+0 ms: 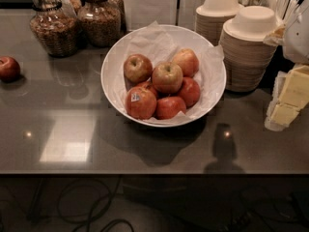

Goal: Pick apple from white bowl

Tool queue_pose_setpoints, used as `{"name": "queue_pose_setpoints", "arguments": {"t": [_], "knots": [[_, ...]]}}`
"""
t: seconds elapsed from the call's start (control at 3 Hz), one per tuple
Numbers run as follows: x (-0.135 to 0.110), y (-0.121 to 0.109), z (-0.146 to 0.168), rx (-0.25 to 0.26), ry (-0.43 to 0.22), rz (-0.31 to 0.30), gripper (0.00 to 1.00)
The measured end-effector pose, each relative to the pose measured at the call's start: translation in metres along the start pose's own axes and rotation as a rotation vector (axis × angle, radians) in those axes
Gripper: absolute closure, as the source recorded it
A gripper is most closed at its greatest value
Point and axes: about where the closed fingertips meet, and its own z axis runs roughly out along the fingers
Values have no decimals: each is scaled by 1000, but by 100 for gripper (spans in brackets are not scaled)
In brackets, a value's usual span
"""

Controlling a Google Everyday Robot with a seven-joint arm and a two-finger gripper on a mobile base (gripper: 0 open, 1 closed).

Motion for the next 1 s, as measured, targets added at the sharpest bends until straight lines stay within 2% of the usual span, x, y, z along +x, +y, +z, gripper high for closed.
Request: {"name": "queue_pose_setpoints", "arguments": {"t": [0.33, 0.67, 1.0], "knots": [[0, 0, 0, 0, 0, 0, 0], [-13, -3, 0, 6, -22, -42, 0], [-41, -8, 2, -6, -87, -170, 0]]}}
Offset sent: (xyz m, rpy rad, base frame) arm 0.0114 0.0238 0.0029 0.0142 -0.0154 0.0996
